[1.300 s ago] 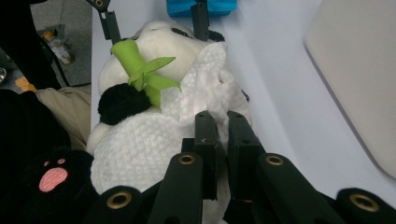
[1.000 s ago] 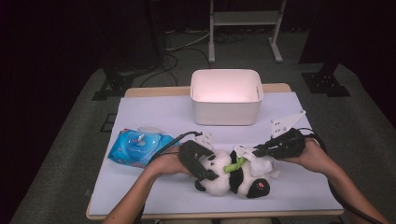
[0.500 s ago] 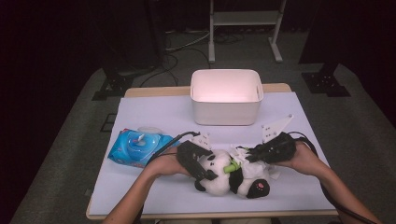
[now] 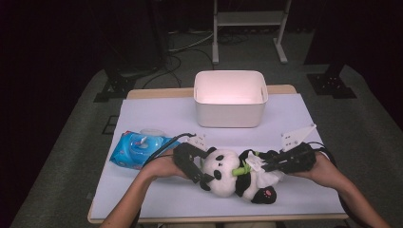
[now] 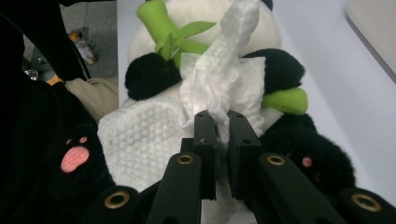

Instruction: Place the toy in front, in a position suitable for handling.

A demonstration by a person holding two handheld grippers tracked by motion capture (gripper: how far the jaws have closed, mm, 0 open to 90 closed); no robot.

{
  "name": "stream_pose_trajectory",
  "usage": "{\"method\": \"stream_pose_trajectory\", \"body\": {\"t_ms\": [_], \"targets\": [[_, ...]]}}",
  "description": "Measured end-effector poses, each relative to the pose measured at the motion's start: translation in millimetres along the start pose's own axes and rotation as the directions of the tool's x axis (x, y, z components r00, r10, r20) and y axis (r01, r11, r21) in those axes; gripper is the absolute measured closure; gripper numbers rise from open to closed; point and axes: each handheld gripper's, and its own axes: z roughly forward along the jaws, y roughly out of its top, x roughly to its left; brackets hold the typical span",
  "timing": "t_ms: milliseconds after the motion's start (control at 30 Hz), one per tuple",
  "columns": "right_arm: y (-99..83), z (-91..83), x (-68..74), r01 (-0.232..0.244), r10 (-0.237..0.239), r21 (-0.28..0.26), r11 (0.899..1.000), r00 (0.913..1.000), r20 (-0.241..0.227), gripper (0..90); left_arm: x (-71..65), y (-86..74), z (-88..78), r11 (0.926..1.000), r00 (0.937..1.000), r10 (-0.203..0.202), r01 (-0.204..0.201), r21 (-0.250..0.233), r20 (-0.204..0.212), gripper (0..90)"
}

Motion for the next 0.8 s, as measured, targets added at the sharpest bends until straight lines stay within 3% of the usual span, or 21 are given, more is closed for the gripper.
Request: {"method": "stream_pose_trajectory", "body": {"t_ms": [200, 500, 633, 733, 800], "targets": [[-7.8, -2.8, 0.7, -0.002, 0.002, 0.022, 1.0, 0.9998, 0.02, 83.2, -2.0, 0.1, 5.2, 0.9995, 0.999, -0.022, 0.023, -0.024, 0.038, 14.4], [-13.7, -8.4, -12.6, -0.043, 0.042, 0.013, 0.999, 0.9979, 0.05, 83.4, -12.7, 10.7, 20.3, 0.9997, 0.9991, -0.022, 0.023, -0.003, 0.036, 15.3], [-7.8, -9.0, -13.7, -0.041, 0.042, -0.029, 0.999, 0.9984, 0.036, 83.4, -17.4, 17.4, 27.5, 1.0, 0.9995, -0.003, 0.002, 0.003, 0.032, 15.6], [2.6, -6.9, -13.0, -0.009, 0.009, -0.007, 1.0, 0.9992, 0.04, 83.4, -19.1, 23.0, 32.3, 0.9997, 0.9997, 0.004, -0.004, 0.024, 0.024, 15.6], [7.4, -7.3, -12.1, 0.002, -0.002, -0.006, 1.0, 0.9993, 0.038, 83.4, -18.5, 23.6, 33.4, 1.0, 0.9997, 0.002, -0.003, 0.009, 0.026, 15.6]]}}
